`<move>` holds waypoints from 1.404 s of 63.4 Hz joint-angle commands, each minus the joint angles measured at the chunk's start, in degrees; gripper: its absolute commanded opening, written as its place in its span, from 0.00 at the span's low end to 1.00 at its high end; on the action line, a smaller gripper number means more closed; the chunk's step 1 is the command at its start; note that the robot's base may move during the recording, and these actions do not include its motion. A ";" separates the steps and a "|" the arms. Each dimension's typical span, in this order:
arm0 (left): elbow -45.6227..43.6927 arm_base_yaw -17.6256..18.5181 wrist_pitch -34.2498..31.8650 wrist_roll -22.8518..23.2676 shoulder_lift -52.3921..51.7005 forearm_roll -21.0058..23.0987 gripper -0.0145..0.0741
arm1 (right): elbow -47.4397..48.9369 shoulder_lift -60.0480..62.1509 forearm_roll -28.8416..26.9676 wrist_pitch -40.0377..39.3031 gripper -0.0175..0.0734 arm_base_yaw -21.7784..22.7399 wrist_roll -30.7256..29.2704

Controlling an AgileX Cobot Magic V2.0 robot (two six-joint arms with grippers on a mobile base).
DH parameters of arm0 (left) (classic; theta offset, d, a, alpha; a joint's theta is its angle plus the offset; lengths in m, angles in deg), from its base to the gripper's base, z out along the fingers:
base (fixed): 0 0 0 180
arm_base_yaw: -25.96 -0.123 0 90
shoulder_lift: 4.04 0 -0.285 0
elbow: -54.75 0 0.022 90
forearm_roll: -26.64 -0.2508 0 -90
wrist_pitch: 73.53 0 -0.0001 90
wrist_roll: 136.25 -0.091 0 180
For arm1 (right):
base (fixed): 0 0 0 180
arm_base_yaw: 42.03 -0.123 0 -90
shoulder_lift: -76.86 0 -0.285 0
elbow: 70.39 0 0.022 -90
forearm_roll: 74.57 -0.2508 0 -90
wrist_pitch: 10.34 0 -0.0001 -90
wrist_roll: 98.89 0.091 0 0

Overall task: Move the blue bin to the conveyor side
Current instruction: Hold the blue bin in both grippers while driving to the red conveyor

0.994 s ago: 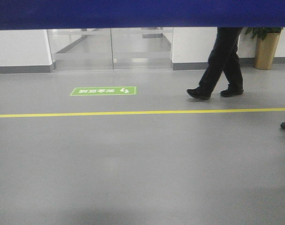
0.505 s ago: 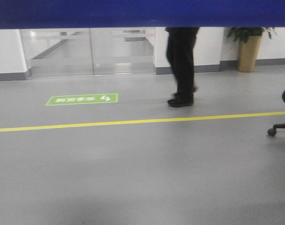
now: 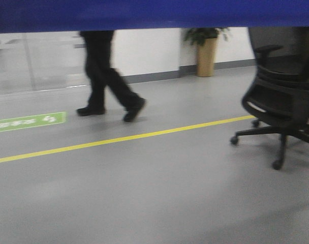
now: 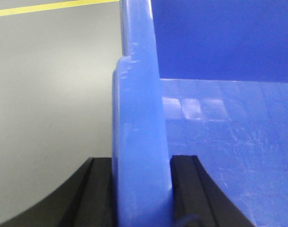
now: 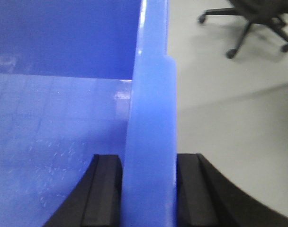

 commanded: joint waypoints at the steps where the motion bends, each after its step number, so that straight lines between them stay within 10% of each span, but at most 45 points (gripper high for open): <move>1: -0.90 0.79 -5.93 -0.40 -1.19 2.30 0.14 | 0.73 1.12 -1.14 -6.36 0.10 -0.37 -0.96; 89: -0.90 0.79 -5.93 -0.40 -1.19 1.25 0.14 | 0.73 1.12 -1.14 -6.36 0.10 -0.37 -0.96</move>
